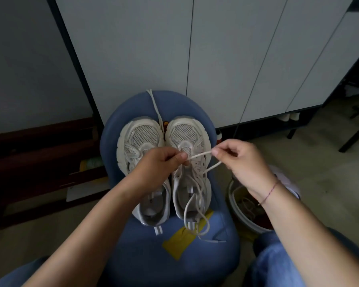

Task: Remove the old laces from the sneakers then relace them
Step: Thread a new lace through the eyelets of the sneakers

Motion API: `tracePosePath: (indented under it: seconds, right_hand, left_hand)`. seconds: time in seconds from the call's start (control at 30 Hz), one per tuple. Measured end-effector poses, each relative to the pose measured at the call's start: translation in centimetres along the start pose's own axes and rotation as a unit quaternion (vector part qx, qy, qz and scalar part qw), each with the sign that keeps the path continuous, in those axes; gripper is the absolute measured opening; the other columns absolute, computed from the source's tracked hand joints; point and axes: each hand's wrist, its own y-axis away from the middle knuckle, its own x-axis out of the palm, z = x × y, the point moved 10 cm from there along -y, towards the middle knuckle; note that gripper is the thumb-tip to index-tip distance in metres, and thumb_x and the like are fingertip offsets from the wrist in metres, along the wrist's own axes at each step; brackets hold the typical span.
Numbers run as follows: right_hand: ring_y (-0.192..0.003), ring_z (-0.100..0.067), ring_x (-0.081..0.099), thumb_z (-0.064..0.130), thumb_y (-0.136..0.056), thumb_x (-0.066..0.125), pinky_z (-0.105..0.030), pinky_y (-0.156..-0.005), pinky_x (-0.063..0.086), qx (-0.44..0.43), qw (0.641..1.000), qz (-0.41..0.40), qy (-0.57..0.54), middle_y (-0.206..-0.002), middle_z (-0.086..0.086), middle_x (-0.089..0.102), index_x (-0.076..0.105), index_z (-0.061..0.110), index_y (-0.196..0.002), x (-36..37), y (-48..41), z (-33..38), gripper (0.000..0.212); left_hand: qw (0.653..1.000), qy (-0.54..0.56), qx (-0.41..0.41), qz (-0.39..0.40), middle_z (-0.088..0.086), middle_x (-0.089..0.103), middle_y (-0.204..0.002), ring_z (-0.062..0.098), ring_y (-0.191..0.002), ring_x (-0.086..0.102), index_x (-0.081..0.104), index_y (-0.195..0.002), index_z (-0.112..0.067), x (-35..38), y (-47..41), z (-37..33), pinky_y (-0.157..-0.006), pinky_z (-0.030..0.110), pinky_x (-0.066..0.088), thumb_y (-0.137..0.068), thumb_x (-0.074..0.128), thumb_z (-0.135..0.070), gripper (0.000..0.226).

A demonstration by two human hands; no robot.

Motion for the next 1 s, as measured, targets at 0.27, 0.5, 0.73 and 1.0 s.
tracePosePath:
  seconds: [0.27, 0.5, 0.73, 1.0]
  right_hand:
    - [-0.059, -0.007, 0.050, 0.014, -0.093, 0.057, -0.018, -0.054, 0.041, 0.119, 0.992, -0.035, -0.030, -0.069, 0.002, 0.058, 0.066, 0.018, -0.084, -1.0, 0.4, -3.8, 0.013]
    - [-0.096, 0.009, 0.052, 0.020, -0.091, 0.060, -0.014, -0.085, 0.041, -0.079, 0.990, 0.083, 0.080, -0.122, 0.024, 0.055, 0.046, 0.031, -0.136, 3.5, 1.7, 2.1, 0.048]
    - [-0.077, 0.020, 0.049, 0.017, -0.086, 0.068, -0.002, -0.074, 0.034, -0.161, 0.975, -0.009, 0.152, -0.121, 0.011, 0.058, 0.063, 0.019, -0.121, 1.2, 1.4, 3.5, 0.035]
    - [-0.084, -0.006, 0.068, 0.013, -0.081, 0.072, -0.024, -0.079, 0.055, -0.050, 0.993, 0.097, -0.049, -0.086, 0.008, 0.072, 0.067, 0.034, -0.085, 3.8, 1.0, 1.0, 0.022]
  left_hand:
    - [0.995, 0.090, -0.028, -0.027, -0.002, 0.062, -0.057, 0.006, -0.049, 0.055, 0.068, -0.081, -0.010, -0.8, 0.3, 1.0, -0.051, 0.017, 0.046, -0.095, 0.061, -0.009, 0.015]
    - [0.992, 0.123, -0.006, 0.001, 0.001, 0.070, -0.065, 0.010, -0.059, 0.065, 0.066, -0.091, -0.014, 1.3, 0.6, 0.2, -0.062, 0.021, 0.056, -0.096, 0.054, 0.003, 0.022]
    - [0.994, 0.106, 0.017, -0.026, 0.004, 0.072, -0.064, 0.015, -0.058, 0.066, 0.065, -0.089, -0.010, 0.8, 0.5, 0.1, -0.059, 0.023, 0.054, -0.092, 0.062, -0.001, 0.010]
    - [0.988, 0.151, 0.042, -0.015, 0.003, 0.070, -0.061, 0.011, -0.056, 0.065, 0.062, -0.084, -0.008, 1.8, 0.5, -1.2, -0.057, 0.019, 0.054, -0.092, 0.060, 0.000, 0.011]
